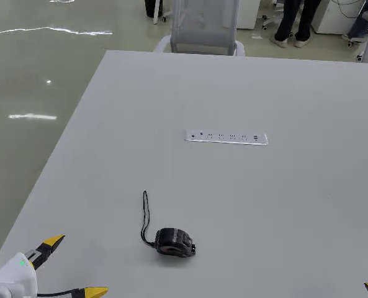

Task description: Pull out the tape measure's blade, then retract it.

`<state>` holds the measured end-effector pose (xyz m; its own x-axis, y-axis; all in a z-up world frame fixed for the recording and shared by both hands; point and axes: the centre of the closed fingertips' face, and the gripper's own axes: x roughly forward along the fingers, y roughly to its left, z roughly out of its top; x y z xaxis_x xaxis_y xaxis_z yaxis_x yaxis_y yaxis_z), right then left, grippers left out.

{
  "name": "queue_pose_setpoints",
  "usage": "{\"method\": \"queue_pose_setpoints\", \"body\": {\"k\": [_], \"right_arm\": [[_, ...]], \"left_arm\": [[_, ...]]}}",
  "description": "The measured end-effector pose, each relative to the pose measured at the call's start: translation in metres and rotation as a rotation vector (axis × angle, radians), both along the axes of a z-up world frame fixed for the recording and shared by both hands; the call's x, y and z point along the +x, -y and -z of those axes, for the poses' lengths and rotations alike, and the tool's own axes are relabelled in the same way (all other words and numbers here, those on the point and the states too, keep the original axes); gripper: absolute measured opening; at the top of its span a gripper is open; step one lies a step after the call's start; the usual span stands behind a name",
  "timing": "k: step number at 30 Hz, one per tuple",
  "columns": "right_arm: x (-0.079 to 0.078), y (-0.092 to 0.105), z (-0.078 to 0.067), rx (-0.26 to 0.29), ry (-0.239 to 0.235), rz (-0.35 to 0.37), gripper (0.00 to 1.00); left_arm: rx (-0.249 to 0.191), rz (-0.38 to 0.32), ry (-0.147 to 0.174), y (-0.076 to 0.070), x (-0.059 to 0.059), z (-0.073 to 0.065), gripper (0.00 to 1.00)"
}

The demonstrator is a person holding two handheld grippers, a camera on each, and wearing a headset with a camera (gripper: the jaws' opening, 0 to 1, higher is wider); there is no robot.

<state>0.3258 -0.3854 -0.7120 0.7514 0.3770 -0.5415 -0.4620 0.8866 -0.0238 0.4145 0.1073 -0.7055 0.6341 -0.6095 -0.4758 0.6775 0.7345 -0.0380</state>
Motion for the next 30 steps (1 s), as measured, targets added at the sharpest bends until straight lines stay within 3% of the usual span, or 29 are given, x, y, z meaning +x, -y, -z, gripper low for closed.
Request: {"method": "queue_pose_setpoints", "body": {"k": [6,12,30], "right_arm": [[-0.001,-0.002,0.001,0.0,0.0,-0.005,1.0],[0.002,-0.007,0.003,-0.001,-0.001,-0.022,1.0],[0.015,-0.021,0.0,-0.006,0.013,-0.088,0.99]], "left_arm": [[0.0,0.005,-0.006,0.002,0.0,0.0,0.99],[0.024,0.054,-0.004,0.019,0.001,0.001,0.99],[0.086,0.199,0.016,0.061,0.026,-0.003,0.99]]}}
